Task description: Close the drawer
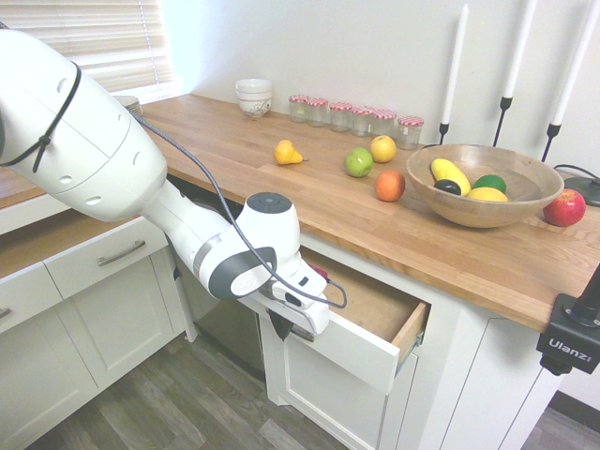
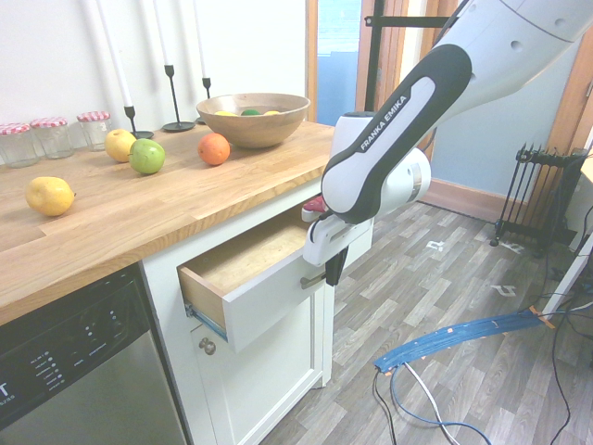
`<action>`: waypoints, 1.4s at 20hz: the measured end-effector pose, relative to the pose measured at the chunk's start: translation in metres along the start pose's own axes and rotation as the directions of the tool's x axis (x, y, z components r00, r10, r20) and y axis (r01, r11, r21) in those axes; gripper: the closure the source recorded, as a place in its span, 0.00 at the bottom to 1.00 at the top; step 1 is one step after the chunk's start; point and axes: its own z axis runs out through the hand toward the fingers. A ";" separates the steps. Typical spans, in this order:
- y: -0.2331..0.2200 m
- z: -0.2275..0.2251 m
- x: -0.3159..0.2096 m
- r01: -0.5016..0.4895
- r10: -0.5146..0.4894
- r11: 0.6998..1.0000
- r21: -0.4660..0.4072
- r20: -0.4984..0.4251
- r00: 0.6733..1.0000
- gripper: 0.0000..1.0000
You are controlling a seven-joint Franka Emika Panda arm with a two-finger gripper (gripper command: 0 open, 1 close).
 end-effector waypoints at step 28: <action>-0.063 0.015 0.071 0.006 -0.003 0.999 0.034 -0.090 0.996 1.00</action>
